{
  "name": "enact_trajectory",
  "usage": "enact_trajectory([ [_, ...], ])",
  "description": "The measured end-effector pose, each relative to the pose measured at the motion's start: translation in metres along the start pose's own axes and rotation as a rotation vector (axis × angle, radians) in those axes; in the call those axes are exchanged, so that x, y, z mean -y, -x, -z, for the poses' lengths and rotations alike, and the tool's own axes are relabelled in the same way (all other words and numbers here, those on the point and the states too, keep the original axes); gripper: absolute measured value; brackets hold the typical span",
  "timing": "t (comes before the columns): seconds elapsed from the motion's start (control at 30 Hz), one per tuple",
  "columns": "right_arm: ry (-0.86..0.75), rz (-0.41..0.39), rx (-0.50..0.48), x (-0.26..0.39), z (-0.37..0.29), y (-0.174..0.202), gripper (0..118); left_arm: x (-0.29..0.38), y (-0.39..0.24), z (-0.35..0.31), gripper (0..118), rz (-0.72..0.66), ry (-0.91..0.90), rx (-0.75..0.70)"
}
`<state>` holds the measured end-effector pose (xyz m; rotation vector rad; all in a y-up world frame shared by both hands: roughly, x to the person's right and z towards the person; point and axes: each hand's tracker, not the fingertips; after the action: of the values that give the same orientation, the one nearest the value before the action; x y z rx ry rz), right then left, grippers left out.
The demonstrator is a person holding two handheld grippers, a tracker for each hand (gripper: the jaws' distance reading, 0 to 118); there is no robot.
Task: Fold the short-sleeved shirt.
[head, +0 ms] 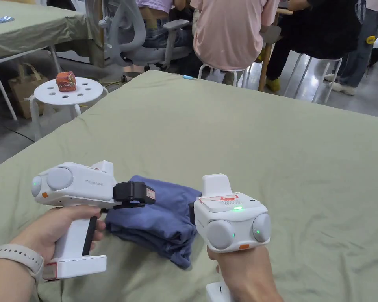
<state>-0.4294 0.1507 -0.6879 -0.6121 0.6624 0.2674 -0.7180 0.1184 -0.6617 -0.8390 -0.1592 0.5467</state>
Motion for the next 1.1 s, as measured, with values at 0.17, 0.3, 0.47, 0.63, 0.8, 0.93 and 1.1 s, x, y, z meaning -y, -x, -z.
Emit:
enact_trajectory([
  [0.17, -0.024, 0.026, 0.015, -0.001, -0.029, -0.024, 0, 0.000, -0.041, -0.042, 0, 0.054, -0.129, -0.336],
  [0.3, -0.080, 0.052, 0.043, 0.009, -0.072, -0.065, 0, 0.014, -0.110, -0.059, 0, 0.163, -0.298, -0.398],
  [0.47, -0.134, 0.098, 0.187, 0.039, -0.143, -0.134, 0, 0.048, -0.232, -0.050, 0, 0.262, -0.478, -0.288],
  [0.63, -0.215, 0.093, 0.344, 0.068, -0.228, -0.209, 0, 0.092, -0.347, -0.006, 0, 0.475, -0.547, -0.225],
  [0.8, -0.363, -0.014, 0.494, 0.106, -0.321, -0.276, 0, 0.129, -0.433, 0.018, 0, 0.610, -0.628, -0.240],
  [0.93, -0.449, 0.045, 0.538, 0.135, -0.371, -0.310, 0, 0.156, -0.472, 0.015, 0, 0.652, -0.771, -0.243],
  [1.1, -0.475, 0.081, 0.551, 0.158, -0.405, -0.327, 1, 0.167, -0.508, 0.009, 0, 0.657, -0.772, -0.213],
])
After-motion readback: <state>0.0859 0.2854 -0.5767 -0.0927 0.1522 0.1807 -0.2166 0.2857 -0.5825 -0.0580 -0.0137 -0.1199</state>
